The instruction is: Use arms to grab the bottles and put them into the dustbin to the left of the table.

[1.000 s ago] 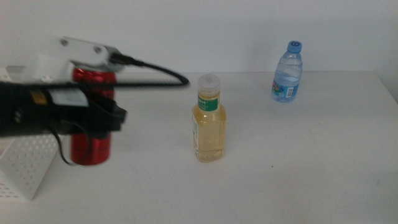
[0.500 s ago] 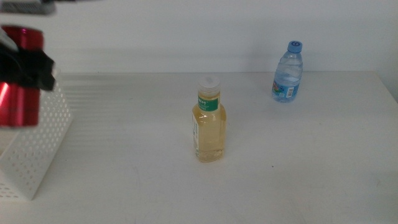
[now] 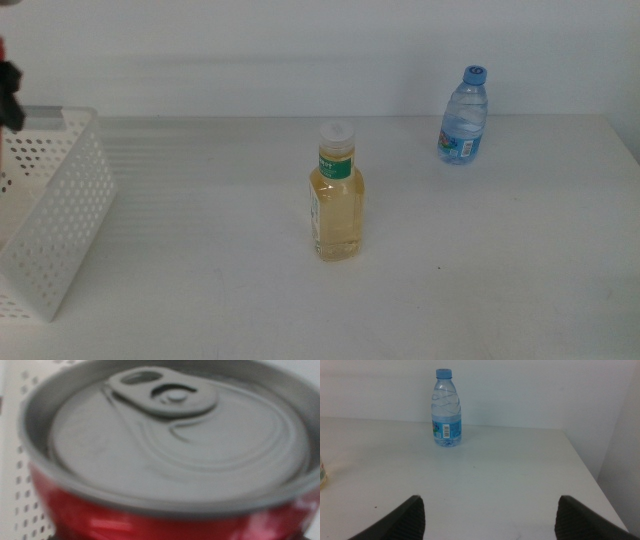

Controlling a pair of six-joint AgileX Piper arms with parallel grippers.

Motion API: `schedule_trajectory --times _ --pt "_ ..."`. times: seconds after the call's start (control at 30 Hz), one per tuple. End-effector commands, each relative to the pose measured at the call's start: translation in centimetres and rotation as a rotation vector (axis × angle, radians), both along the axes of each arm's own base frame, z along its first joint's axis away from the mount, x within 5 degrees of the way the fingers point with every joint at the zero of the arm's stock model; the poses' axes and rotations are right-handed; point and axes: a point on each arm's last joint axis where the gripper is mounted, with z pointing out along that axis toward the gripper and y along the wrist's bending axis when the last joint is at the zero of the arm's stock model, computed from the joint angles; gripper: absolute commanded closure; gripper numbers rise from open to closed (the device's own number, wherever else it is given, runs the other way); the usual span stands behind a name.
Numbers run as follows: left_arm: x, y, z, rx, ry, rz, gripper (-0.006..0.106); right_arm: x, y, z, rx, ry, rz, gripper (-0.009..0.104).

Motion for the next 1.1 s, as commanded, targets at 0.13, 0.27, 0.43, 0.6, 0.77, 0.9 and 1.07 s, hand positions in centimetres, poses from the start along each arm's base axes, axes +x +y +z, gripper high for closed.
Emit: schedule_trajectory --times 0.13,0.27,0.43,0.6,0.77,0.9,1.07 --pt "0.9 2.5 0.3 -0.006 -0.073 0.006 0.105 -0.2 -0.1 1.1 -0.011 -0.108 -0.009 0.027" --pt "2.0 4.0 -1.7 -0.005 -0.037 0.028 0.105 -0.2 -0.1 1.1 -0.011 -0.108 -0.009 0.027" --pt "3.1 5.3 -4.2 0.016 0.031 0.041 0.105 -0.2 -0.1 1.1 -0.011 -0.108 -0.009 0.027" --pt "3.9 5.8 -6.0 0.024 0.081 0.038 0.105 -0.2 -0.1 1.1 -0.011 -0.108 -0.009 0.027" --pt "4.8 6.3 -8.0 0.023 0.118 0.040 0.105 -0.2 -0.1 1.1 -0.011 -0.108 -0.009 0.027" --pt "5.6 6.5 -9.7 0.010 0.140 0.042 0.105 -0.2 -0.1 1.1 -0.011 -0.108 -0.009 0.027" --pt "6.5 6.5 -11.8 -0.040 0.155 0.053 0.105 -0.2 -0.1 1.1 -0.011 -0.108 -0.009 0.027"
